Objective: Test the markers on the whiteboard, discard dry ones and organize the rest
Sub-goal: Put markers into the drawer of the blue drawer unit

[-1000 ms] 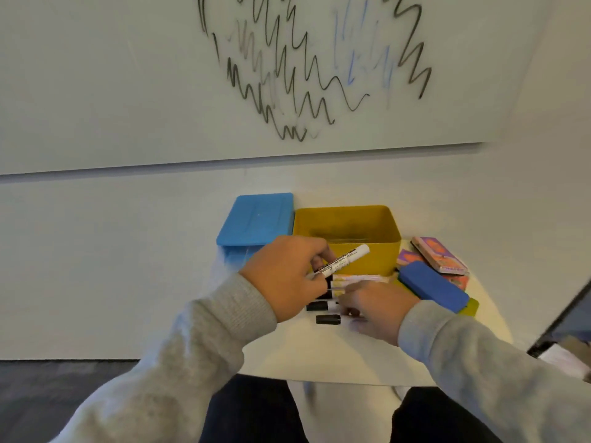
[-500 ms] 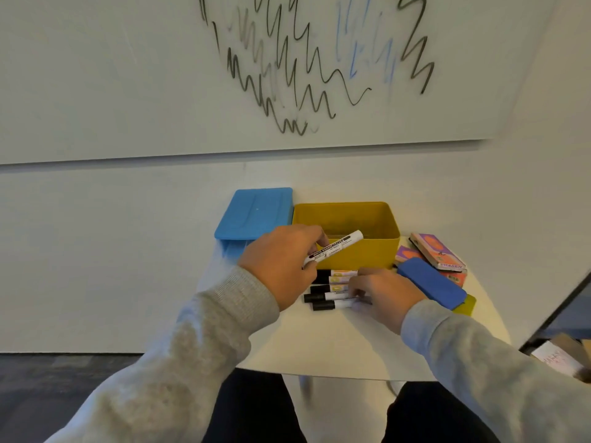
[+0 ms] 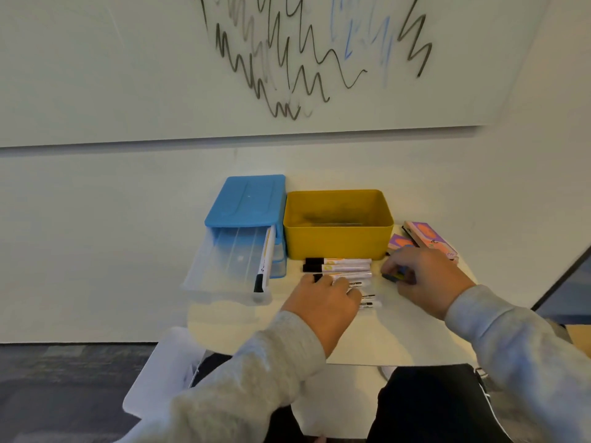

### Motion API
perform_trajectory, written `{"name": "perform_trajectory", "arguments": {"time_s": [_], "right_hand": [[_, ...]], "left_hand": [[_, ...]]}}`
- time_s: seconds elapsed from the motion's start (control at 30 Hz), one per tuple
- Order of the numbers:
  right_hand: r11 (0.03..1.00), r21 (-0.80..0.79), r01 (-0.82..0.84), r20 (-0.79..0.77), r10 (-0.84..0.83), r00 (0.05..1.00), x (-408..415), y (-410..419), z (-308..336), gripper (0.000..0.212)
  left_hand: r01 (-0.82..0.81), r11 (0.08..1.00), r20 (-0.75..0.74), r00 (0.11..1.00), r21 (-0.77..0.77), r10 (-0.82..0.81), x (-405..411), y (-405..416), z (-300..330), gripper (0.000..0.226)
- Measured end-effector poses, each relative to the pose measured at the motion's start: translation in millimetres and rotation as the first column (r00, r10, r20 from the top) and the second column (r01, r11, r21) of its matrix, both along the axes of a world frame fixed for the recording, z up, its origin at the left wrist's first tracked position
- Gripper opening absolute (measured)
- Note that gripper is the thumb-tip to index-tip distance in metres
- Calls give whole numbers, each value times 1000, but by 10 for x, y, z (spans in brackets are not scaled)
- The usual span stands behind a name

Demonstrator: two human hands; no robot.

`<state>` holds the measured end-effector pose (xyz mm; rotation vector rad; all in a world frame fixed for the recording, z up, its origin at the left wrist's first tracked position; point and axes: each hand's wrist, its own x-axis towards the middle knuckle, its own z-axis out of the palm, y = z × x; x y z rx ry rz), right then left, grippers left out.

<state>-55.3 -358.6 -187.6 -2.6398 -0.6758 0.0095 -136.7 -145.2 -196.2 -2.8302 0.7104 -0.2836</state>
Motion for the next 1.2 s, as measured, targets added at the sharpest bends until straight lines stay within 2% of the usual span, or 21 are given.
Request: {"name": "perform_trajectory", "arguments": {"time_s": [0.17, 0.5, 0.87, 1.2], "right_hand": [[997, 67, -24, -10, 25, 1000, -43, 108, -106, 32], [999, 50, -22, -26, 23, 999, -62, 148, -194, 35], [1000, 0, -15, -18, 15, 1000, -97, 169, -176, 33], [1000, -6, -23, 18, 23, 1000, -121, 187, -67, 31]], "left_hand": [[-66, 998, -58, 996, -8, 65, 194, 73, -248, 54], [-66, 982, 25, 997, -179, 72, 361, 138, -399, 63], [-41, 979, 31, 998, -201, 48, 300, 141, -437, 67], [-23, 972, 34, 999, -232, 32, 196, 143, -415, 60]]}}
